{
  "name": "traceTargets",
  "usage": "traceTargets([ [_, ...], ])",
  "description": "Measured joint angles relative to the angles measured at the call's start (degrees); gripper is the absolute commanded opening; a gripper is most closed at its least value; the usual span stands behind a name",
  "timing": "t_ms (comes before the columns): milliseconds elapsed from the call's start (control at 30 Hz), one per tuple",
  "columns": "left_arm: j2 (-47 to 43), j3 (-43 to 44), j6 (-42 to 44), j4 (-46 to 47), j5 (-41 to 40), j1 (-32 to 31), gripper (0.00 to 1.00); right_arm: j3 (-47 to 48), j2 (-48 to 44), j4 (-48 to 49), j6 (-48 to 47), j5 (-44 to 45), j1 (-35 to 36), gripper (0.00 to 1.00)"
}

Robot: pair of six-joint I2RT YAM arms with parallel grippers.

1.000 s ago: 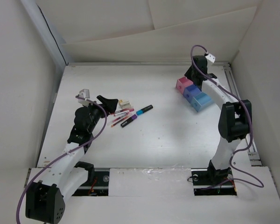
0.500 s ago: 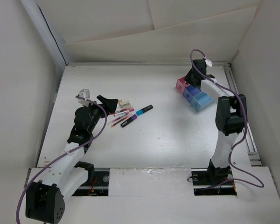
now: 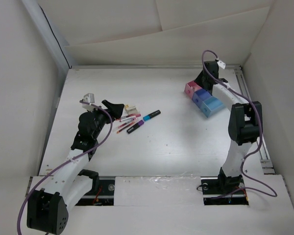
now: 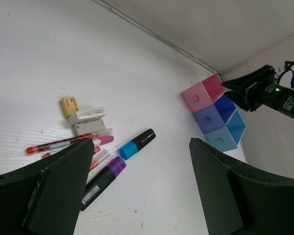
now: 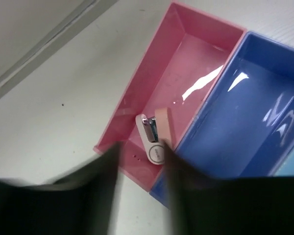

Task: Sort the stationery into containers
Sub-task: Place the stationery into the container, then grab a piece of stationery with the right arm

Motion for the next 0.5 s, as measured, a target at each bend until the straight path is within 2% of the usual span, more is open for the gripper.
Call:
traceTargets([
  [67, 0.0, 0.0, 0.0, 0.0, 0.0, 0.0, 0.77, -1.7, -2.4, 0.3, -0.6, 1.2, 0.5, 0.13],
  [133, 0.0, 0.0, 0.0, 0.0, 0.0, 0.0, 0.77, -3.7, -6.3, 0.9, -1.5, 3.0, 2.7, 0.0],
  [200, 0.0, 0.0, 0.0, 0.0, 0.0, 0.0, 0.77, -4.8, -8.4, 2.1, -2.5, 3.5, 4.9, 0.0],
  [333, 0.0, 0.0, 0.0, 0.0, -0.6, 0.0, 0.77, -6.8, -12.2, 5.8, -5.9, 3.0, 14.5, 0.0],
  [400, 0.0, 0.0, 0.0, -0.1, -1.4, 0.0, 0.77, -7.4, -12.3, 7.9, -7.5, 1.6, 19.6, 0.07],
  [433, 0.0, 0.0, 0.0, -0.3, -1.9, 0.0, 0.77, -7.9, -12.1, 8.6, -8.3, 0.9, 22.5, 0.15],
  [467, -0.1, 0.0, 0.0, -0.7, -2.5, 0.0, 0.77, -8.5, -11.8, 9.0, -9.0, 0.3, 25.0, 0.37],
  [500, -0.2, 0.0, 0.0, -1.3, -3.3, 0.0, 0.77, -8.8, -11.2, 9.2, -9.6, -0.2, 27.2, 0.52],
])
